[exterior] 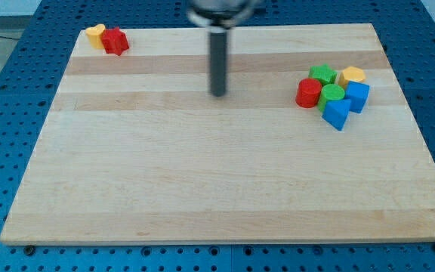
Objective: Push the yellow heart vertical to the blue triangle
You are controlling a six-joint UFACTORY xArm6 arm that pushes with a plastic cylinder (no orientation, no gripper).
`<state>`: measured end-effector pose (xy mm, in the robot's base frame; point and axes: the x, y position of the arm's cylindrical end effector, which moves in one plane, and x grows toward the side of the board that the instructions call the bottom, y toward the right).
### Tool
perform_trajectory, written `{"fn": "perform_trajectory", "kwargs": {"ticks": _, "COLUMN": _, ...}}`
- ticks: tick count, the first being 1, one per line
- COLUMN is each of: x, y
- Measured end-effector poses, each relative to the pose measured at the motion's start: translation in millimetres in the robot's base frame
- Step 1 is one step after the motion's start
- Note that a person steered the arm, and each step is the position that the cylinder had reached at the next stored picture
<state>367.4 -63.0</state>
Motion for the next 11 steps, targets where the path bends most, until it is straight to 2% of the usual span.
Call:
{"fn": "perform_trajectory", "kwargs": {"ticks": 1, "x": -1.6, "y": -119.7}}
{"fn": "perform_trajectory", "kwargs": {"ticks": 2, "x": -31.6, "y": -234.3}}
{"fn": "perform_trajectory", "kwargs": {"ticks": 4, "x": -43.5, "y": -241.8}}
{"fn": "perform_trajectory", "kwargs": {"ticks": 5, "x": -99.0, "y": -232.3}}
{"fn": "perform_trajectory", "kwargs": {"ticks": 7, "x": -110.2, "y": -242.0}}
{"fn": "perform_trajectory", "kwargs": {"ticks": 9, "x": -171.9, "y": -241.4}}
{"fn": "perform_trajectory", "kwargs": {"ticks": 11, "x": -172.1, "y": -219.7}}
